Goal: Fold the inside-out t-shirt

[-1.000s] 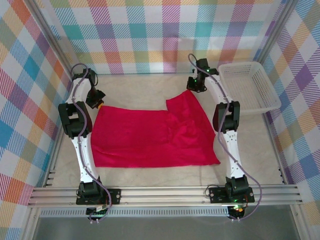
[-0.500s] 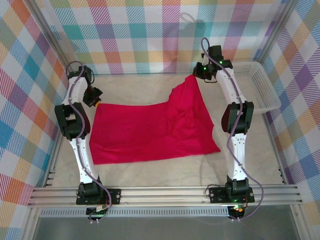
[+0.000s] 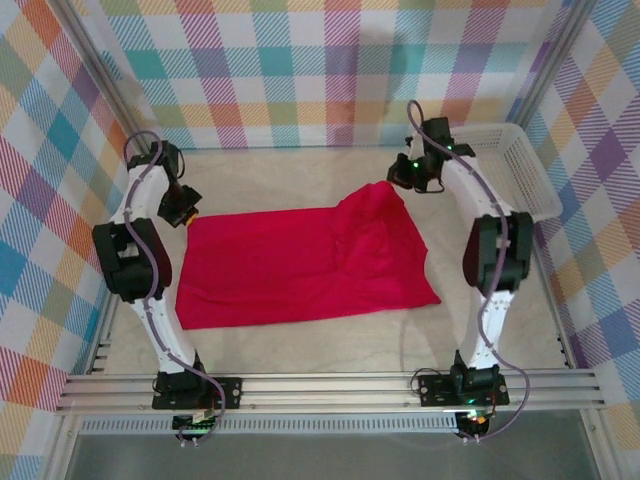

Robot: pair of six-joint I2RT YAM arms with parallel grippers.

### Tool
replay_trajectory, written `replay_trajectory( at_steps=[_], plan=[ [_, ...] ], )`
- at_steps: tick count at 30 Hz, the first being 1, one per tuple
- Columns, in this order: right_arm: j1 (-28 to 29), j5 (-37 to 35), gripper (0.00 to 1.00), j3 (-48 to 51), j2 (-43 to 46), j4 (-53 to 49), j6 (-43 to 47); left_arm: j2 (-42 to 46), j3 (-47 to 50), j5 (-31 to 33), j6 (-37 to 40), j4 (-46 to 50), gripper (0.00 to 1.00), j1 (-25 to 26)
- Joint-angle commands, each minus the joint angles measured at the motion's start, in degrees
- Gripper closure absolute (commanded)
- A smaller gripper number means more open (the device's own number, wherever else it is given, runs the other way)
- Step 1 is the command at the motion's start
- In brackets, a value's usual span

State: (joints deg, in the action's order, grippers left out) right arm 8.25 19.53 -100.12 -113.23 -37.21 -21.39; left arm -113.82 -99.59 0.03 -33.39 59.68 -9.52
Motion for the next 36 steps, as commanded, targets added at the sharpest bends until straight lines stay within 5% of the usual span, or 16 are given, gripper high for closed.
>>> replay_trajectory(
  at_steps=[1, 10, 18, 28, 36],
  plan=[
    [-0.3, -1.3, 1.00, 11.1, 12.3, 7.1, -0.7, 5.2, 5.0, 3.0, -0.3, -1.3, 1.00, -0.1],
    [-0.3, -5.6, 1.00, 37.3, 30.7, 10.1, -1.3, 17.0, 19.7, 4.3, 0.1, -4.5, 1.00, -2.1],
    [-0.5, -12.0, 1.00, 43.5, 35.7, 6.5, 0.0, 22.4, 29.7, 4.4, 0.5, -6.4, 1.00, -4.0],
    [-0.6, -10.3, 1.00, 45.5, 39.3, 5.7, -1.9, 23.8, 32.4, 4.6, 0.4, -6.3, 1.00, -5.2],
    [-0.6, -11.1, 0.93, 60.4, 42.1, 15.0, -11.3, 26.3, 42.2, 3.7, -1.0, -12.2, 0.94, -5.1]
  ],
)
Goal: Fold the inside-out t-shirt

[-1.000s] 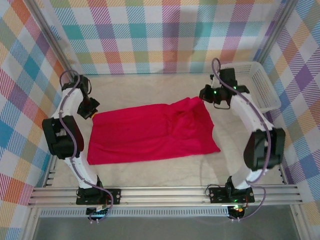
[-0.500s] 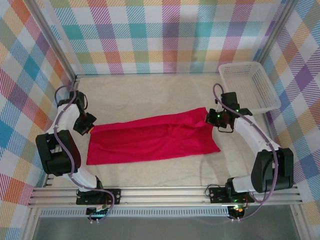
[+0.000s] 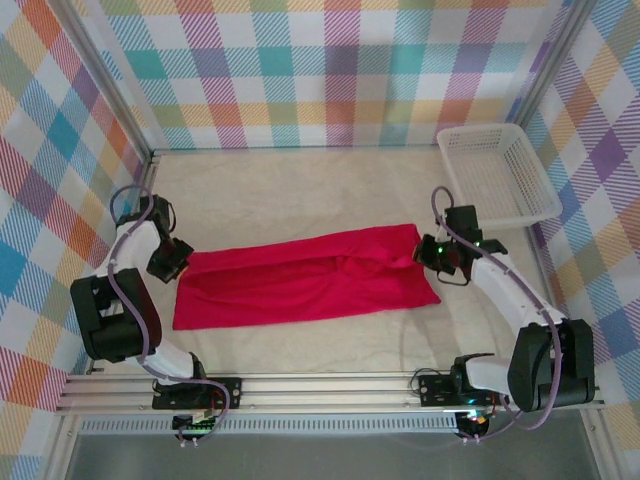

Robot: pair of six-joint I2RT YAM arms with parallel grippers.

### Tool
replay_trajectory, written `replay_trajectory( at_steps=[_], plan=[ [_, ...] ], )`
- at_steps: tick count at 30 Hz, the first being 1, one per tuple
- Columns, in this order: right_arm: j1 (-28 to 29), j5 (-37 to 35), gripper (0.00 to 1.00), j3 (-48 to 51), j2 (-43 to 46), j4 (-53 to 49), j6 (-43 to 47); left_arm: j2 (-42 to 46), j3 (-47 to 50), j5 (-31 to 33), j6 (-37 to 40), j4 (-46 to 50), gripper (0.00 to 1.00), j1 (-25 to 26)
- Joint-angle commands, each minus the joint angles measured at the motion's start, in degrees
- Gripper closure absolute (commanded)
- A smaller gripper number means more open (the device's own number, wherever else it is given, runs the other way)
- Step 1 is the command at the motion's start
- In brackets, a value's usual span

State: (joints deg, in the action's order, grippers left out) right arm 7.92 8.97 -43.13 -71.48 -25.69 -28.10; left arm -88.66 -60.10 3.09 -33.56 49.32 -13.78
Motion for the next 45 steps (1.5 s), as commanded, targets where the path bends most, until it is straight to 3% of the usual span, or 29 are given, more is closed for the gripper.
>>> replay_trajectory(
  at_steps=[1, 3, 6, 8, 12, 16, 19, 26, 30, 34, 36, 45],
  plan=[
    [-0.2, -1.1, 0.91, 4.4, 0.3, 3.4, -5.0, 0.9, 3.5, 1.3, -0.8, -2.0, 0.92, -0.8],
    [-0.3, -2.8, 0.78, 4.7, 0.8, 2.1, -5.1, 0.4, 3.4, 3.3, -0.8, -0.9, 0.87, -1.0],
    [-0.3, -5.7, 0.57, 3.3, 3.0, 0.2, -3.8, 1.0, 0.9, 5.5, -1.6, 0.6, 0.72, -1.0],
    [-0.1, -5.2, 0.56, 1.2, 3.9, -0.3, -3.0, 2.3, -1.7, 3.8, -2.5, 0.4, 0.65, -0.8],
    [1.9, 0.5, 0.55, -1.7, 2.1, 2.9, -1.9, 5.8, -3.6, -1.1, -5.3, -3.0, 0.61, 3.0],
    [6.1, 6.0, 0.51, -6.1, -6.3, 6.7, 0.9, 4.7, -0.3, -8.6, -7.8, -11.4, 0.57, 9.1],
    [9.1, 6.1, 0.46, -11.2, -14.7, 6.6, 4.7, -0.7, 1.0, -13.1, -7.9, -13.6, 0.57, 9.5],
    [12.1, 6.4, 0.44, -18.6, -27.2, 6.8, 7.4, -6.2, 1.2, -12.5, -5.5, -12.4, 0.60, 8.6],
    [13.0, 8.4, 0.53, -20.2, -30.6, 7.3, 7.1, -6.7, 0.9, -12.4, -4.9, -12.3, 0.60, 8.6],
    [14.3, 7.2, 0.89, -19.2, -29.2, 6.8, 5.9, -7.7, -0.1, -12.9, -4.7, -11.7, 0.61, 8.5],
    [15.1, 6.1, 0.98, -17.8, -26.9, 6.4, 5.2, -7.8, -0.4, -13.1, -4.7, -11.5, 0.61, 8.5],
    [22.8, 4.5, 1.00, -2.6, -16.4, 13.3, -2.9, -6.5, -0.9, -13.4, -5.5, -11.1, 0.63, 8.5]
  ],
)
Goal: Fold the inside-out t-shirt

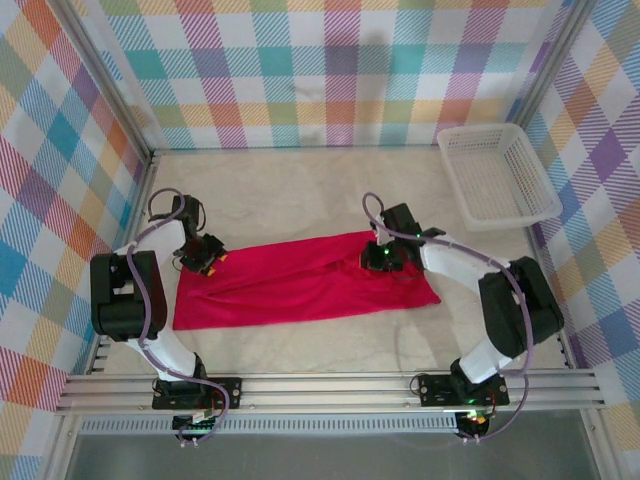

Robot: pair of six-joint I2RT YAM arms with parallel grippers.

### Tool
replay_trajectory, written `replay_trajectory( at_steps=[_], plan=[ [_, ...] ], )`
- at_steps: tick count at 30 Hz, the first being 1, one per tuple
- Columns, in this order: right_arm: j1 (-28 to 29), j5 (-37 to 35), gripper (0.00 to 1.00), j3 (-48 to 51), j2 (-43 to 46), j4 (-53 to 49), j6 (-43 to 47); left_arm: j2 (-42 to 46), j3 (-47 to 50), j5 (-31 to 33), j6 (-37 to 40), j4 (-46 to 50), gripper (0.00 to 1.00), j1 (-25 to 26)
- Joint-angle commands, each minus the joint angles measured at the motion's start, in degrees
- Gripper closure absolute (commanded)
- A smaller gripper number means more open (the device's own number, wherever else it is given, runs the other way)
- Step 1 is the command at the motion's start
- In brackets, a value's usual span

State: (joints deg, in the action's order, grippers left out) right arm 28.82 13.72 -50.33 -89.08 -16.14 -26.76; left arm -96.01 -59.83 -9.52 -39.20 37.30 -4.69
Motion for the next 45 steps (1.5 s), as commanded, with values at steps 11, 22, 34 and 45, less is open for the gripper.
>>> replay_trajectory(
  at_steps=[11, 22, 34, 45],
  plan=[
    [4.4, -8.5, 0.52, 3.4, 10.4, -1.5, -1.2, 3.5, -2.9, -0.6, -0.7, 2.4, 0.63, 0.2],
    [-3.4, -5.9, 0.46, -17.0, -12.3, -10.0, 0.9, 2.3, -3.1, 1.0, -0.3, 3.2, 0.63, 2.5],
    [-0.9, 0.6, 0.41, 4.5, 1.0, -6.4, -4.2, -1.7, -5.7, 1.5, 0.6, 3.3, 0.64, 2.3],
    [-0.4, -3.0, 0.36, 3.6, 11.6, -9.8, -5.3, -1.5, -7.7, 1.3, 0.3, 3.9, 0.64, 2.2]
  ],
)
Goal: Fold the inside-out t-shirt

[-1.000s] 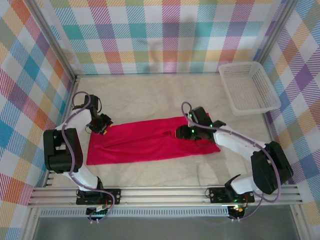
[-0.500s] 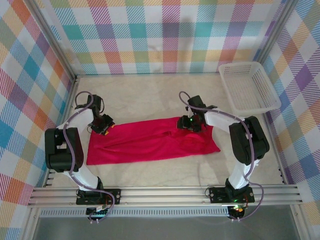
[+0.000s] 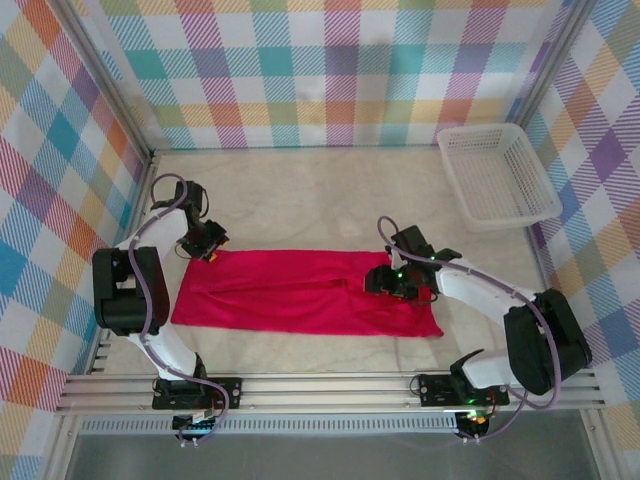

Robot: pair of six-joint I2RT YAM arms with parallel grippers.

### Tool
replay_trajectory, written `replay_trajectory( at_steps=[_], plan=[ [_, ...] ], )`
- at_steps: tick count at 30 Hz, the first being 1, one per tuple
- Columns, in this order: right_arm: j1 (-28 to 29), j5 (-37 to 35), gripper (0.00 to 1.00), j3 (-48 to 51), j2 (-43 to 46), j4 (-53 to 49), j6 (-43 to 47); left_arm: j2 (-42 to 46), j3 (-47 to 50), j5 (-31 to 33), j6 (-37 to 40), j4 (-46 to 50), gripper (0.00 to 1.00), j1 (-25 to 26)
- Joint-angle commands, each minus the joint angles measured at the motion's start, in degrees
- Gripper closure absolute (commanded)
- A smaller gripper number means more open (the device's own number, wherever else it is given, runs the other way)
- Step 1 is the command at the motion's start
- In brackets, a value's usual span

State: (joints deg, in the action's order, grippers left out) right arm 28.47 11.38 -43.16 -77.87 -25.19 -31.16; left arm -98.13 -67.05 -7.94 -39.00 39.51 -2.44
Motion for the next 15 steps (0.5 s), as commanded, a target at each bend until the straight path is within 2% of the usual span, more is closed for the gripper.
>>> replay_trajectory(
  at_steps=[1, 5, 9, 15],
  plan=[
    [-0.1, -0.3, 0.36, -4.1, -0.4, -0.5, -1.6, 0.7, -0.2, -0.4, -0.1, 1.3, 0.64, 0.0],
    [0.0, 0.6, 0.36, -2.4, -2.5, 1.2, -5.3, -0.4, 0.1, -0.6, 1.1, 2.1, 0.64, -0.3],
    [0.3, 1.7, 0.36, 4.4, -0.7, 5.0, -9.3, -1.2, 2.5, -1.9, 1.5, 0.6, 0.65, -2.8],
    [-0.1, -4.8, 0.30, 6.9, -3.5, 6.0, -9.8, -4.7, 8.1, -3.9, -0.2, -5.9, 0.63, -8.1]
  ],
)
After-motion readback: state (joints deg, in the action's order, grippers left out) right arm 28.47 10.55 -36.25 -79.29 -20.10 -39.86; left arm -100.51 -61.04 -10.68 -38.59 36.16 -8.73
